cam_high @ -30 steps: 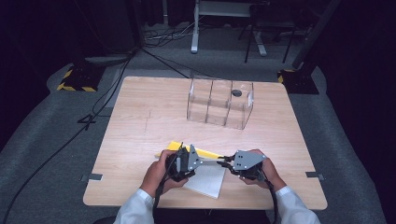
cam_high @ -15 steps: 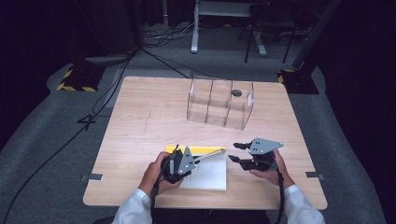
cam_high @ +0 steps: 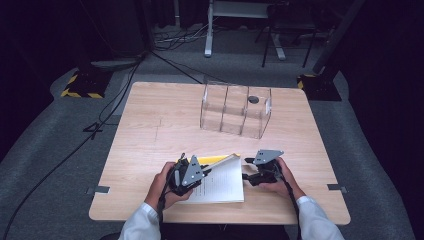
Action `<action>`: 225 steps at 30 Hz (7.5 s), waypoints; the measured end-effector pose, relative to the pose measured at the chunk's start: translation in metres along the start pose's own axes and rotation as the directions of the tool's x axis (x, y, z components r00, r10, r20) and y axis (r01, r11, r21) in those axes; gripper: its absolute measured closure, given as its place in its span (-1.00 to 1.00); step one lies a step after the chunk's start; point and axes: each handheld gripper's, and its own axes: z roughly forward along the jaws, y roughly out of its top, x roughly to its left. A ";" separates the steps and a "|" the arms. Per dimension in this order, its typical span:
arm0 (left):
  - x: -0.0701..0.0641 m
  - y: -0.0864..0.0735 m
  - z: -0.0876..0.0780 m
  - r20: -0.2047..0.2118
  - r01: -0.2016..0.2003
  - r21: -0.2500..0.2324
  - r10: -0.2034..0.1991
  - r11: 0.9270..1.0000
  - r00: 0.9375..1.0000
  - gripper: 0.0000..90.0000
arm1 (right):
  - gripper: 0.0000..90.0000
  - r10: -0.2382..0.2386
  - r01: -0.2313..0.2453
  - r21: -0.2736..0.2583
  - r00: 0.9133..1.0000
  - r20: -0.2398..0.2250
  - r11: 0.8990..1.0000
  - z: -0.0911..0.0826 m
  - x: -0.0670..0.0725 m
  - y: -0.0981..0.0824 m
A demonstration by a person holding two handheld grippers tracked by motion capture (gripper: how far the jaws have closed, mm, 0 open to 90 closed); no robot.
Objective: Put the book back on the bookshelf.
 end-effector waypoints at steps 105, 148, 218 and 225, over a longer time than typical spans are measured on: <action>-0.004 0.021 0.065 0.289 0.197 -0.242 -0.124 0.950 0.949 0.29 | -0.15 0.021 0.028 -0.389 0.992 0.122 0.921 -0.098 0.022 0.042; -0.008 0.040 0.035 0.136 0.218 -0.298 -0.184 0.929 0.973 0.64 | -0.26 0.046 -0.035 -0.268 0.998 0.032 0.963 -0.053 0.011 -0.001; 0.002 -0.030 0.064 0.194 0.135 -0.091 -0.115 0.987 0.974 0.36 | 0.57 -0.135 0.103 -0.350 0.989 -0.067 0.931 -0.083 0.053 0.016; 0.002 -0.030 0.064 0.196 0.136 -0.090 -0.116 0.987 0.974 0.29 | 0.64 -0.120 0.095 -0.345 0.991 -0.053 0.934 -0.083 0.053 0.016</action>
